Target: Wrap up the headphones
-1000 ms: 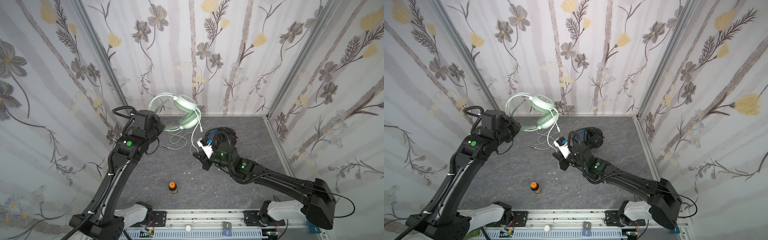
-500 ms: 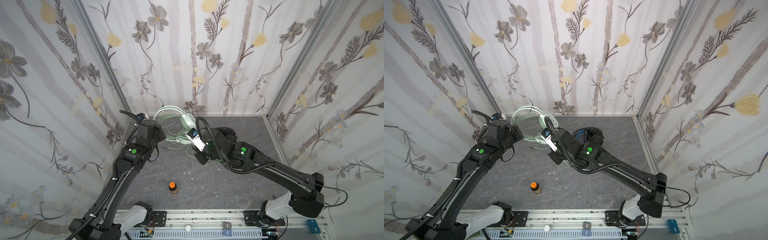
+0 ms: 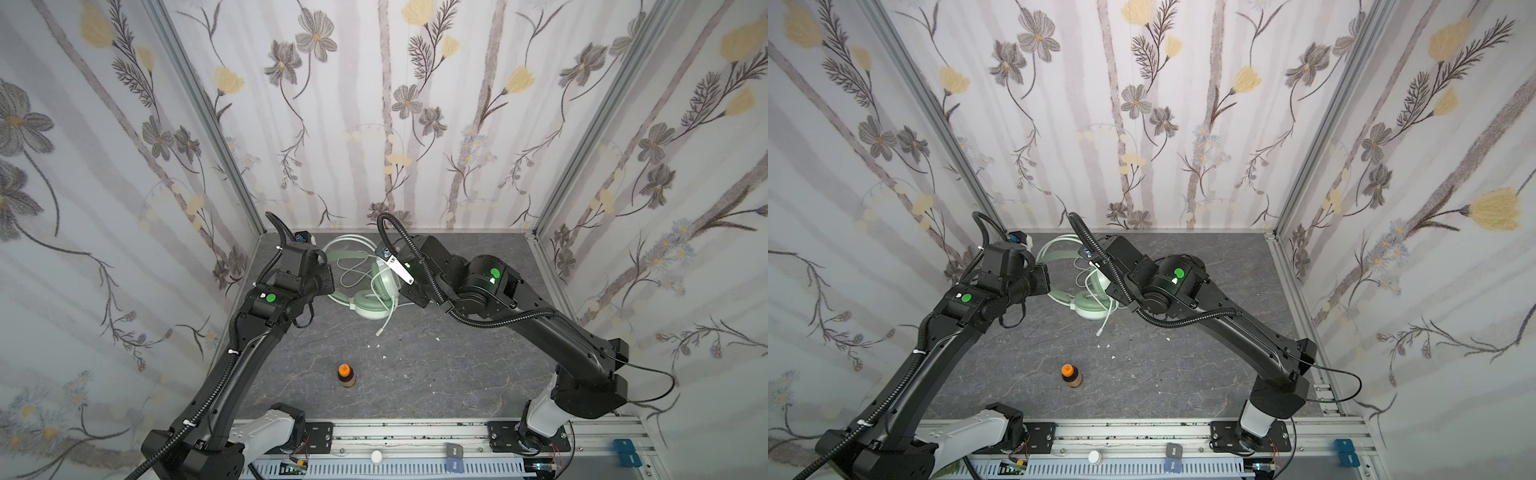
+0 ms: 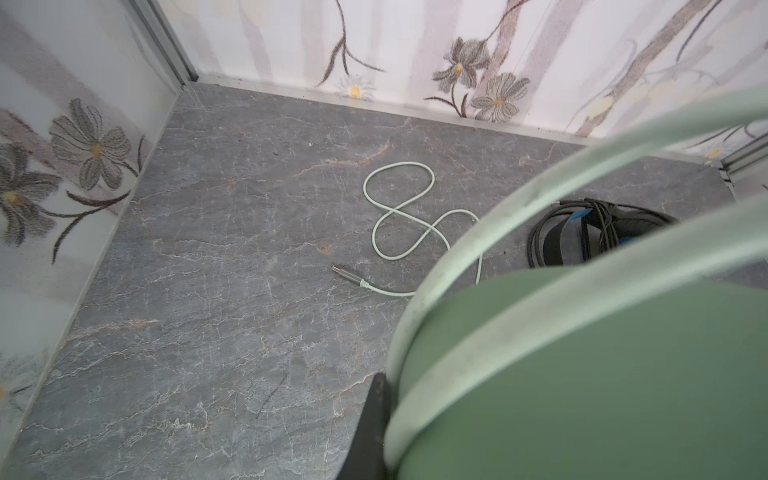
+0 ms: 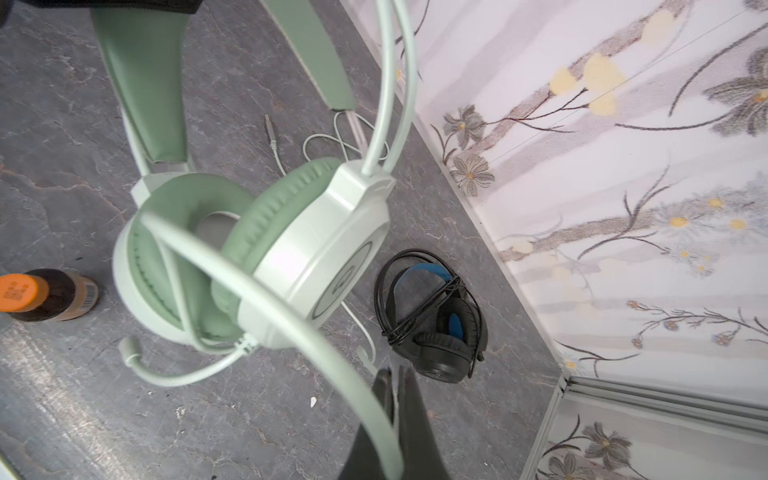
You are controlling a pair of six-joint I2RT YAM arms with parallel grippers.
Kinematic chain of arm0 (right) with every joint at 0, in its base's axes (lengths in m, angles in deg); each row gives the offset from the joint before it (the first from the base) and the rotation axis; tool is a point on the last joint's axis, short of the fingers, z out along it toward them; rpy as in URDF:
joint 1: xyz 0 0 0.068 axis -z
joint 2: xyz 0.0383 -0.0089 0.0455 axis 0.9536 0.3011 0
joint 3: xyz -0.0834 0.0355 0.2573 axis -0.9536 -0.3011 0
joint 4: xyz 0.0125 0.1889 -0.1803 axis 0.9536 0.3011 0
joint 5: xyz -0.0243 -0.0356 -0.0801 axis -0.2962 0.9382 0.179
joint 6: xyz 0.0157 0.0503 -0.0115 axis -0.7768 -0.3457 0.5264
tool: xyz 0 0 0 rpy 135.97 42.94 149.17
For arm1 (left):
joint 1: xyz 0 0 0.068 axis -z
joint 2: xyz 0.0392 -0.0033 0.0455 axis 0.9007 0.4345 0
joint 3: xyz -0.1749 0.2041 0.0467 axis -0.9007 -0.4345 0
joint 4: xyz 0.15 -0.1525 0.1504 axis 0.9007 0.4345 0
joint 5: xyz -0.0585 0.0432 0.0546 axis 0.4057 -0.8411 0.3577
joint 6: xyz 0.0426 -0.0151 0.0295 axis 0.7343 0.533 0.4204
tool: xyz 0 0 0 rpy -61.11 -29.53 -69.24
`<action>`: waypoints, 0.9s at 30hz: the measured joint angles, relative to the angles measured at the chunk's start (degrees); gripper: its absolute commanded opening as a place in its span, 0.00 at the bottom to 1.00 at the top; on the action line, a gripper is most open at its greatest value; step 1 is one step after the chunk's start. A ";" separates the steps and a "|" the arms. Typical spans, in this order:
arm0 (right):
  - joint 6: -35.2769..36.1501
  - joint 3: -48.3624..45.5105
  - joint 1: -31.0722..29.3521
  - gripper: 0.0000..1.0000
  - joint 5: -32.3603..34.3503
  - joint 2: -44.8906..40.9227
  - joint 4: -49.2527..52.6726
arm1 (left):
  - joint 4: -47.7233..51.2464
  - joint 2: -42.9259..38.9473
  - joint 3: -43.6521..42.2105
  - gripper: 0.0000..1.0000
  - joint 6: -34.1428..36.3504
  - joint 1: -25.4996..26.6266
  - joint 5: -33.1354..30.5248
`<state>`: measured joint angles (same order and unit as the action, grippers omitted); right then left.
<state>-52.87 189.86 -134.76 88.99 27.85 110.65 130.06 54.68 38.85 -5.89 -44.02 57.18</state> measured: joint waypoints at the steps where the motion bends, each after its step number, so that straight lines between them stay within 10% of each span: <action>1: 0.02 0.00 0.07 0.00 0.63 0.33 0.00 | 0.50 0.00 0.00 0.00 0.42 0.04 1.11; 15: -2.60 -0.92 1.16 0.07 1.40 3.06 -1.44 | 2.97 -4.87 -4.44 0.00 3.96 0.20 18.27; 27: -3.87 -12.09 2.38 0.52 -0.74 -4.07 -8.26 | 1.81 -6.56 -5.95 0.00 0.94 -0.09 26.03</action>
<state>-56.74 177.78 -132.37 88.24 23.78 102.39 131.87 48.12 32.91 -4.95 -44.11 83.21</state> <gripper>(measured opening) 0.492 0.062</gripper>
